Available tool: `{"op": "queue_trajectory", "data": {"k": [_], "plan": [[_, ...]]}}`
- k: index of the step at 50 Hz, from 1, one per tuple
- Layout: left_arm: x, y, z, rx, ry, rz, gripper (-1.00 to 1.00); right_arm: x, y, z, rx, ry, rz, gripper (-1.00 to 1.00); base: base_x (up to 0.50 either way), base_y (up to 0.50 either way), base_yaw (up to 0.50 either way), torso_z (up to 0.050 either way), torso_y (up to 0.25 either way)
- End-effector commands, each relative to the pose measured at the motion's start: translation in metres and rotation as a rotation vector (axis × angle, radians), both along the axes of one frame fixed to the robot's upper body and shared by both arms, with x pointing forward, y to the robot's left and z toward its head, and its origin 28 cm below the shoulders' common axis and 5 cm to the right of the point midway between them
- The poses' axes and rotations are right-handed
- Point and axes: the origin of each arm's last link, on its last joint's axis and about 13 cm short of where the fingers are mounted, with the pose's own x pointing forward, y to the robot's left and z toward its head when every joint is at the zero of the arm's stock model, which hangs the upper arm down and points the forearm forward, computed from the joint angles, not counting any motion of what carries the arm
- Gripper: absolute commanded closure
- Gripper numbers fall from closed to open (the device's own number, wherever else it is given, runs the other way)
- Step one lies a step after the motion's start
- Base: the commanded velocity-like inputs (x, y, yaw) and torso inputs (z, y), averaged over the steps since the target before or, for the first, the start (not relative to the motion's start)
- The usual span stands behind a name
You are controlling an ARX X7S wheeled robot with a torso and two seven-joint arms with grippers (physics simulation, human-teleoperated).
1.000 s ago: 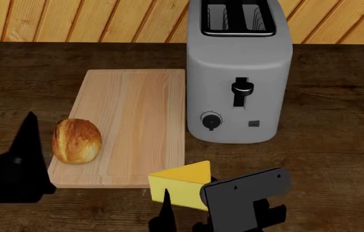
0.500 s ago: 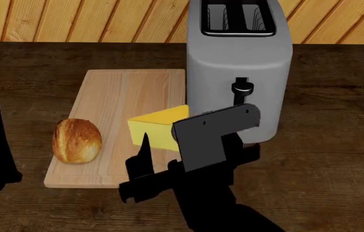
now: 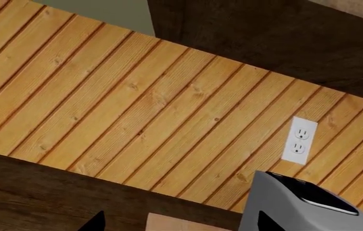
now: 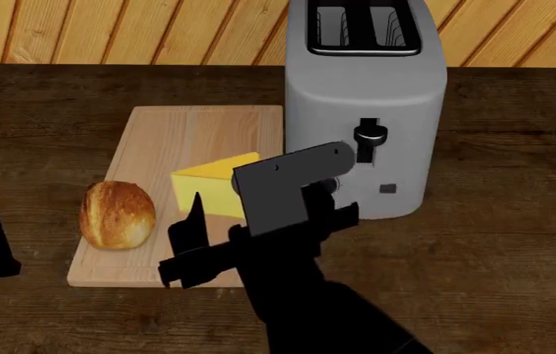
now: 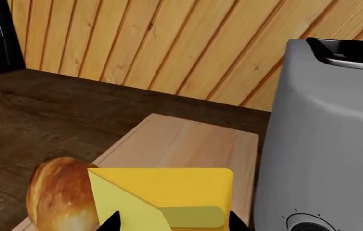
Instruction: Place the bread and cheese on the cutting board.
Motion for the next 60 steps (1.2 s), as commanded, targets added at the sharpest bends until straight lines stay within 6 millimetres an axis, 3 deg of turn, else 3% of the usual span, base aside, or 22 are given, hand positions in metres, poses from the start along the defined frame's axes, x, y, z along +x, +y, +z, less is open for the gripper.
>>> {"op": "queue_trajectory", "data": {"k": [1,19,60], "plan": [[0.009,0.004,0.0,0.019,0.005,0.075,-1.0,0.007,0.005,-0.018,-0.025,0.032,0.019,1.0,0.0,0.0,0.0,0.0,0.0],[0.011,0.002,-0.003,0.027,0.014,0.066,-1.0,0.001,0.003,-0.043,0.012,0.069,0.014,1.0,0.0,0.0,0.0,0.0,0.0],[0.01,0.001,-0.003,0.029,0.014,0.06,-1.0,-0.002,0.005,-0.06,0.029,0.106,0.017,1.0,0.0,0.0,0.0,0.0,0.0]]}}
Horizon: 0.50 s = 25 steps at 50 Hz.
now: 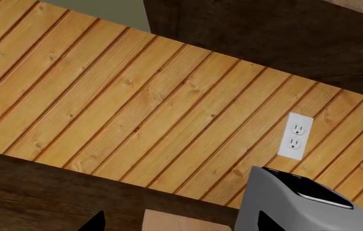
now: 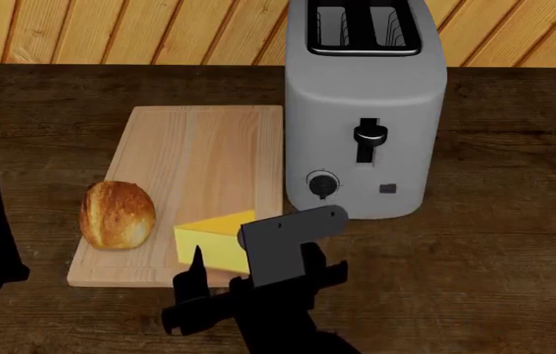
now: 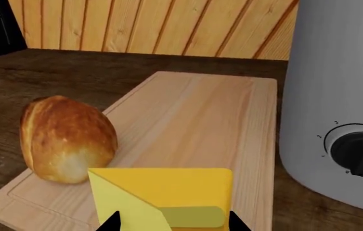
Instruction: Place the bread and cheese on the cutting board.
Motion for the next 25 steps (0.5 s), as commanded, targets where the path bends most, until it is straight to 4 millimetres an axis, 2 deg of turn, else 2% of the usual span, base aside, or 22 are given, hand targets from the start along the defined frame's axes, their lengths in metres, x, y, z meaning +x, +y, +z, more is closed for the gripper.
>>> {"op": "queue_trajectory", "data": {"k": [1,3,4,18,25], "plan": [[0.01,0.003,-0.001,0.023,0.006,0.074,-1.0,0.002,0.0,-0.006,-0.032,-0.003,0.01,1.0,0.0,0.0,0.0,0.0,0.0],[0.01,0.003,-0.001,0.023,0.006,0.074,-1.0,0.001,0.0,-0.005,-0.033,-0.002,-0.001,1.0,0.0,0.0,0.0,0.0,0.0],[0.01,0.003,-0.001,0.024,0.006,0.074,-1.0,0.001,0.0,-0.005,-0.03,-0.002,0.0,-1.0,0.0,0.0,0.0,0.0,0.0],[0.01,0.003,-0.001,0.023,0.006,0.073,-1.0,0.002,0.001,-0.006,-0.021,0.006,0.003,-1.0,0.0,0.0,0.0,0.0,0.0],[0.009,0.004,-0.001,0.022,0.002,0.073,-1.0,-0.011,0.0,0.009,-0.007,-0.037,0.012,-1.0,0.0,0.0,0.0,0.0,0.0]]}}
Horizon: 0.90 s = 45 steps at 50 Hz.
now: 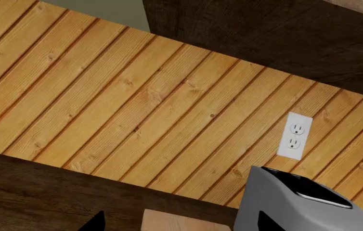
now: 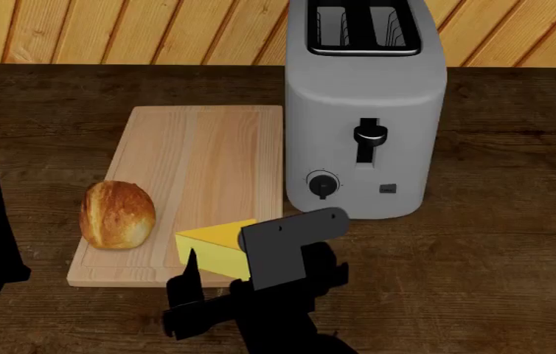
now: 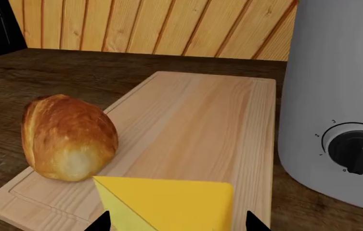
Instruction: Place the bread and cheese on the cutting board.
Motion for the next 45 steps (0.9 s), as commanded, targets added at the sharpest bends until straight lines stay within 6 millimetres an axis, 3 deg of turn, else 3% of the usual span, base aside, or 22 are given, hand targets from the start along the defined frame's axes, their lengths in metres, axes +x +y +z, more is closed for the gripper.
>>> {"op": "queue_trajectory", "data": {"k": [1,21,30,45], "plan": [[0.009,0.004,-0.001,0.025,0.002,0.076,-1.0,-0.01,0.001,0.011,-0.004,-0.038,0.012,-1.0,0.0,0.0,0.0,0.0,0.0],[0.004,0.002,0.003,0.028,-0.016,0.074,-1.0,-0.042,-0.017,0.035,0.009,-0.15,-0.039,-1.0,0.0,0.0,0.0,0.0,0.0],[-0.007,-0.005,0.005,0.021,-0.04,0.03,-1.0,-0.073,-0.027,0.051,0.002,-0.25,-0.042,-1.0,0.0,0.0,0.0,0.0,0.0],[-0.029,-0.006,0.012,0.023,-0.088,0.005,-1.0,-0.102,-0.042,0.064,0.041,-0.345,-0.077,-1.0,0.0,0.0,0.0,0.0,0.0]]}}
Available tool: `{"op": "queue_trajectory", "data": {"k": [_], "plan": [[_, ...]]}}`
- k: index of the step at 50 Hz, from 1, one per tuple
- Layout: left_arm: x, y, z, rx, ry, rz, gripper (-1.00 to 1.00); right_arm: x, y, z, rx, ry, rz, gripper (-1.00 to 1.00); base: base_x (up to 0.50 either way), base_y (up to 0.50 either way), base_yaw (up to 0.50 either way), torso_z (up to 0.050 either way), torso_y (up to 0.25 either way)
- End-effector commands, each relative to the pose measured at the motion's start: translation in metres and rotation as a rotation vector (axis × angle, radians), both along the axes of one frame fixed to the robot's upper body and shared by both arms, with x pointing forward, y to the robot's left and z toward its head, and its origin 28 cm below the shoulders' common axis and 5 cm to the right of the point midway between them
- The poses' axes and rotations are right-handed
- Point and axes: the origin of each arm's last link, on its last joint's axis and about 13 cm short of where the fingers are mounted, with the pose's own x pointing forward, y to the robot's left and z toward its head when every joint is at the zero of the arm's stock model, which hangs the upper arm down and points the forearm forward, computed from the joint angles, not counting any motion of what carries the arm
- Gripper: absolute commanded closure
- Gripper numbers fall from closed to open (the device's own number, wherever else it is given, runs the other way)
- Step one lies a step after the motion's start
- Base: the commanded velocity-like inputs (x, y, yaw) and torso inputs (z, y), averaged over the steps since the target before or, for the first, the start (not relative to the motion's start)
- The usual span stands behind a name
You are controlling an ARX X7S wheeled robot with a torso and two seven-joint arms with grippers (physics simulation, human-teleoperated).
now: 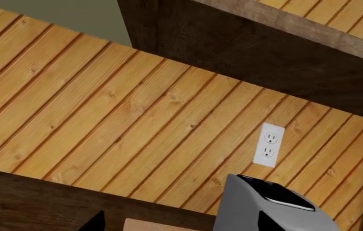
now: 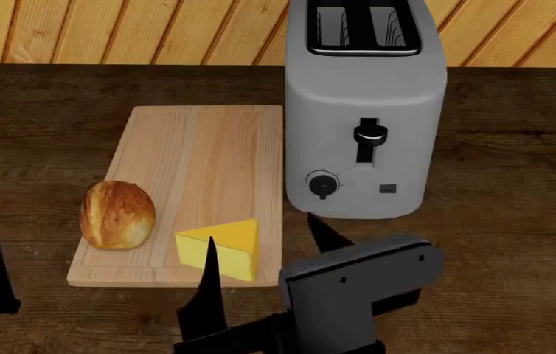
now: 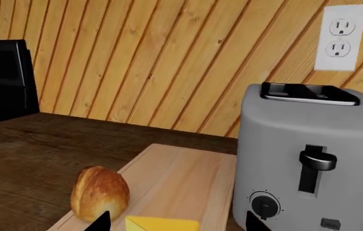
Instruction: Place the bread and cheese on the cutting board.
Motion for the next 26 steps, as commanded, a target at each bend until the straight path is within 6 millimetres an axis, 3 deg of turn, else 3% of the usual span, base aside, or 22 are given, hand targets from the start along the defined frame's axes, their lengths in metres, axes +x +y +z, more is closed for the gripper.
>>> {"op": "queue_trajectory", "data": {"k": [1,26], "plan": [[-0.003,0.002,0.004,0.025,-0.033,0.057,-1.0,-0.021,-0.01,0.01,0.016,-0.075,-0.026,-1.0,0.0,0.0,0.0,0.0,0.0],[-0.023,0.003,0.016,-0.009,-0.092,0.013,-1.0,-0.051,-0.023,0.032,0.074,-0.182,-0.087,-1.0,0.0,0.0,0.0,0.0,0.0]]}}
